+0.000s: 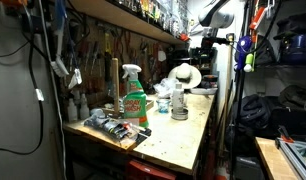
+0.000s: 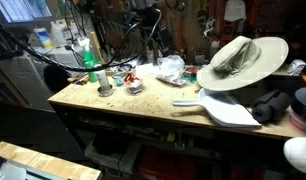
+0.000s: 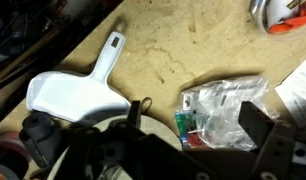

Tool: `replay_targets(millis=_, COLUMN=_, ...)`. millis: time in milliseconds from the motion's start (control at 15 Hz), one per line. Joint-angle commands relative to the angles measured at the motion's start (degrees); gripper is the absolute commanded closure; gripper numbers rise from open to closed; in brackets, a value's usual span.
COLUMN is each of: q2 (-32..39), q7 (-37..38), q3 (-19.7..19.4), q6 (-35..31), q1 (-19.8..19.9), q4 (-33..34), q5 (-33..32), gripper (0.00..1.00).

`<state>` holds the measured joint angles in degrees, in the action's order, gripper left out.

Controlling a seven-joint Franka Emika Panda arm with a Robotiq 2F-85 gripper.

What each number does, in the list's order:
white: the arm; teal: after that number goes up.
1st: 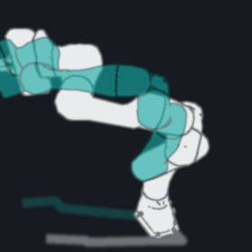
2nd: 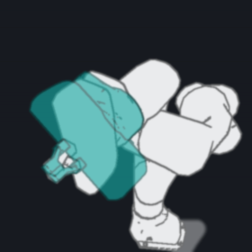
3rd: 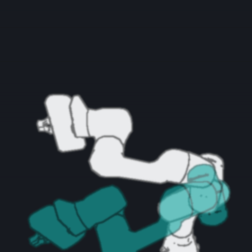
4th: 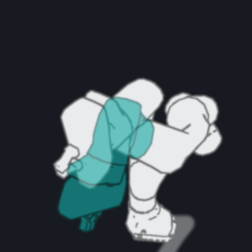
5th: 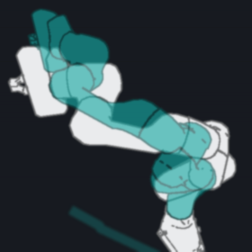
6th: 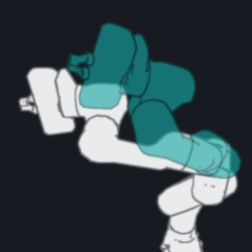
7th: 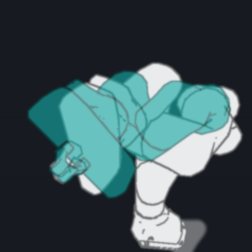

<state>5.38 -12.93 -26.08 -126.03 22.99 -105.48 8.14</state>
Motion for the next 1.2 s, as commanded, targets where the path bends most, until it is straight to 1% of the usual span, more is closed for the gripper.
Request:
replay_targets(millis=0, q2=1.2, q7=-0.1, q3=1.2, q6=0.3, q1=1.7, q4=1.3, q5=0.5, gripper=0.0)
replay_targets(millis=200, q2=2.3, q7=-0.1, q3=1.3, q6=0.3, q1=2.1, q4=2.5, q5=0.9, gripper=0.0)
replay_targets(millis=600, q2=2.3, q7=-0.1, q3=1.3, q6=0.3, q1=2.0, q4=2.5, q5=0.9, gripper=0.0)
replay_targets(millis=733, q2=5.5, q7=0.3, q3=1.4, q6=-1.3, q1=3.0, q4=5.4, q5=3.6, gripper=0.0)
replay_targets(millis=867, q2=9.3, q7=1.0, q3=1.2, q6=-1.3, q1=4.7, q4=9.7, q5=5.8, gripper=0.0)
replay_targets(millis=1000, q2=13.2, q7=1.6, q3=1.6, q6=-1.4, q1=6.8, q4=14.2, q5=8.0, gripper=0.0)
replay_targets(millis=1133, q2=17.7, q7=3.3, q3=2.1, q6=-2.2, q1=8.9, q4=19.0, q5=8.8, gripper=0.0)
